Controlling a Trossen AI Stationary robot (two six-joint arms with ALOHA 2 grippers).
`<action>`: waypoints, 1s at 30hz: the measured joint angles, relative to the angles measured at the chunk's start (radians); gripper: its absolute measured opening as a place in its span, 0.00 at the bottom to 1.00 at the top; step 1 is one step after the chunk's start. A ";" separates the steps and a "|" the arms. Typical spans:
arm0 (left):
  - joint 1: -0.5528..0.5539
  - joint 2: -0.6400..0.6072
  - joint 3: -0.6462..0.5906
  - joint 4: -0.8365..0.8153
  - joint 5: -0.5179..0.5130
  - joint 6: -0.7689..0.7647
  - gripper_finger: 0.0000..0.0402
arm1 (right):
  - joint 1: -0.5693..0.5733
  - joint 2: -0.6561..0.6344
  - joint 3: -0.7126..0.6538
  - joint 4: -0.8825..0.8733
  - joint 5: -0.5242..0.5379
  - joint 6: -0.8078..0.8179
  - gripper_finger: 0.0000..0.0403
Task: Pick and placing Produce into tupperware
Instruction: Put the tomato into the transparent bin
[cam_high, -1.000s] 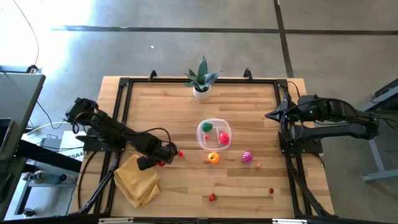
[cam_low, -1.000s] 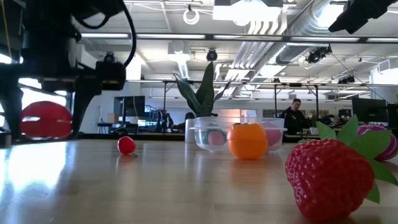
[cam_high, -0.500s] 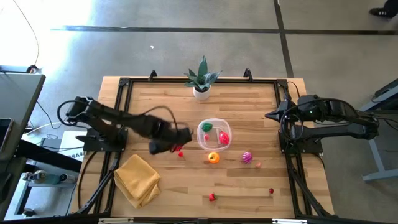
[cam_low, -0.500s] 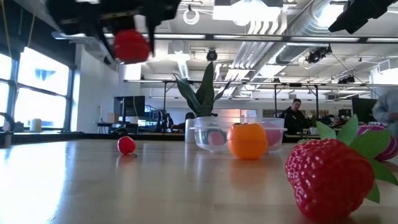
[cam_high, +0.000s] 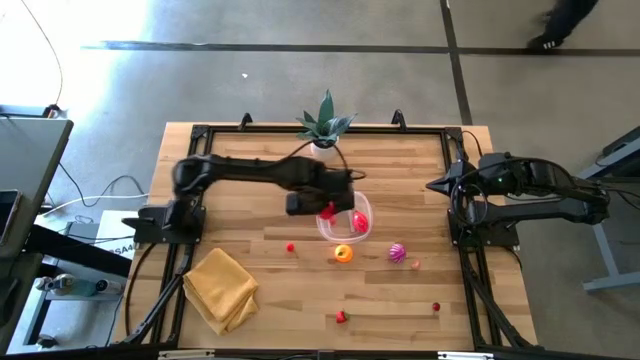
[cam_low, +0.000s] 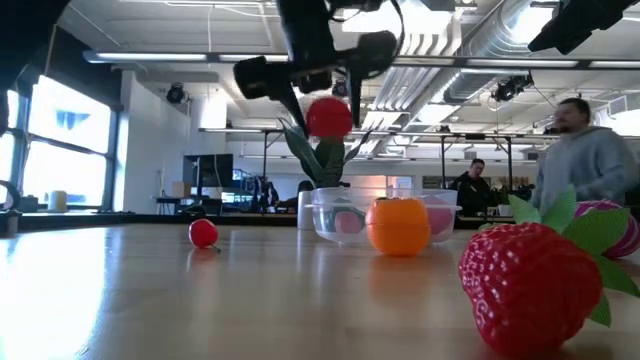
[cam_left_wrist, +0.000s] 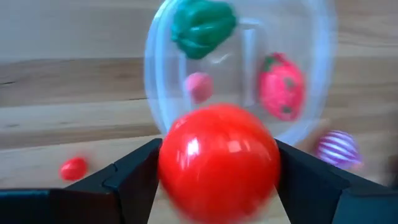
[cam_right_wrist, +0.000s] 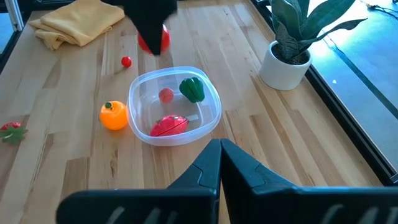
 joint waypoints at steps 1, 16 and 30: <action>0.001 0.030 0.034 -0.027 0.005 0.005 0.69 | 0.000 0.000 0.000 0.000 0.000 0.000 0.00; 0.010 0.169 0.136 -0.023 0.012 0.033 0.52 | 0.000 0.000 0.000 0.000 0.000 0.000 0.00; -0.002 0.134 0.136 -0.187 0.003 0.029 0.57 | 0.000 0.000 0.000 0.000 0.000 0.000 0.00</action>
